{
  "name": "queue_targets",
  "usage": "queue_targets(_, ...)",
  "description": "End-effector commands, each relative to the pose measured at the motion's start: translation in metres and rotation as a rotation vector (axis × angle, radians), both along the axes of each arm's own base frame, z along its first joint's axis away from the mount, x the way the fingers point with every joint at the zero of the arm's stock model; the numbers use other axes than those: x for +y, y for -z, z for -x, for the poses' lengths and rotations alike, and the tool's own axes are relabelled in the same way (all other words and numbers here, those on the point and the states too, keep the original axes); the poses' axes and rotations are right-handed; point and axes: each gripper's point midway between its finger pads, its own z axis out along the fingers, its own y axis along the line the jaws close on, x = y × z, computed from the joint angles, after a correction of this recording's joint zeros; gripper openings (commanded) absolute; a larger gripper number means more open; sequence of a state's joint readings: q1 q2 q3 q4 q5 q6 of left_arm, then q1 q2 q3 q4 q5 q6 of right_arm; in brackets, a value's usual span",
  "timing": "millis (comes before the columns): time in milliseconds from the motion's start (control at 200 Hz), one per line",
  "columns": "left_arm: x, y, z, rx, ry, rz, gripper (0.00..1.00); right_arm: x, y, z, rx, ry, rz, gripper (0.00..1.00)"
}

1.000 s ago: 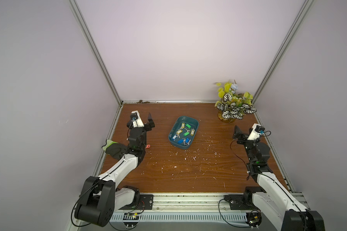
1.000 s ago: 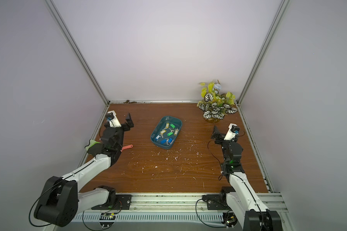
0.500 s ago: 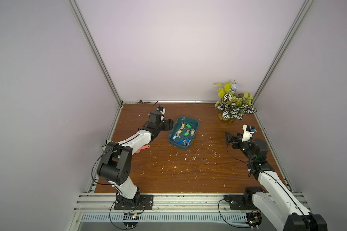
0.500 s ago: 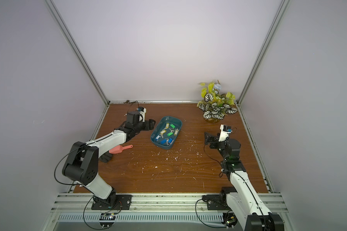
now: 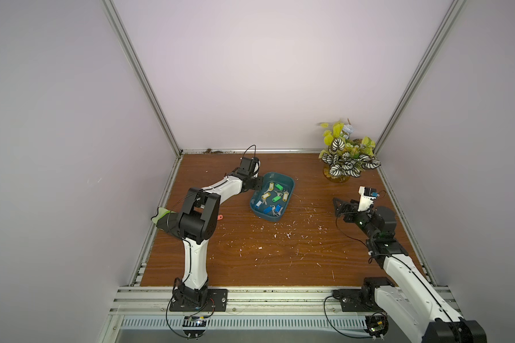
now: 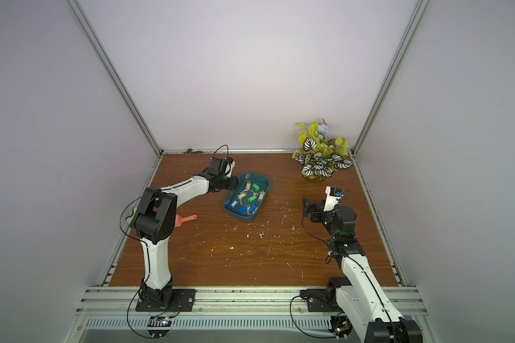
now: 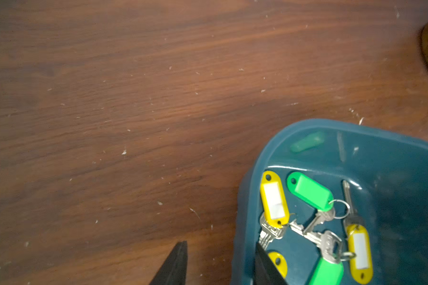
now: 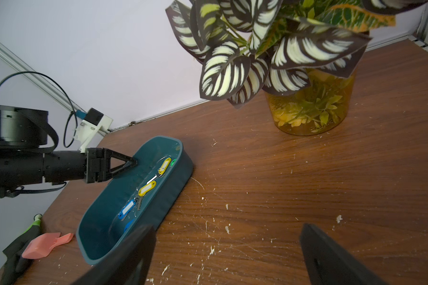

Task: Take the keys out of the storage box
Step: Move the storage box to the center of the board.

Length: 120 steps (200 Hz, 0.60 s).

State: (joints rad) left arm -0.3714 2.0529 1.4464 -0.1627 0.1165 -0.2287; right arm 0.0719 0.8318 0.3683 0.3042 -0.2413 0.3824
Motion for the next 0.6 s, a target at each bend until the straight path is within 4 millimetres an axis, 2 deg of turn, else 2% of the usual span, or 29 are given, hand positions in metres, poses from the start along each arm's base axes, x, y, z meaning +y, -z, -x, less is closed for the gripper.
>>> queue_targets(0, -0.006, -0.010, -0.004, -0.009, 0.022, -0.026, 0.37, 0.001, -0.019, -0.003, -0.050, 0.000, -0.003, 0.98)
queue_targets(265, -0.006, -0.009, -0.003, -0.006, 0.031, -0.034, 0.23, 0.001, -0.015, -0.004, -0.040, 0.002, 0.000, 0.98)
queue_targets(515, -0.002, -0.013, 0.002, -0.008, 0.036, -0.052, 0.17, 0.002, -0.011, -0.005, -0.031, 0.001, -0.005, 0.96)
queue_targets(580, -0.002, -0.020, 0.002, -0.024, 0.035, -0.050, 0.15, 0.002, -0.010, -0.005, -0.031, -0.003, -0.003, 0.96)
queue_targets(595, 0.001, -0.010, 0.009, 0.001, 0.035, -0.059, 0.15, 0.002, -0.010, -0.005, -0.029, -0.001, -0.003, 0.96)
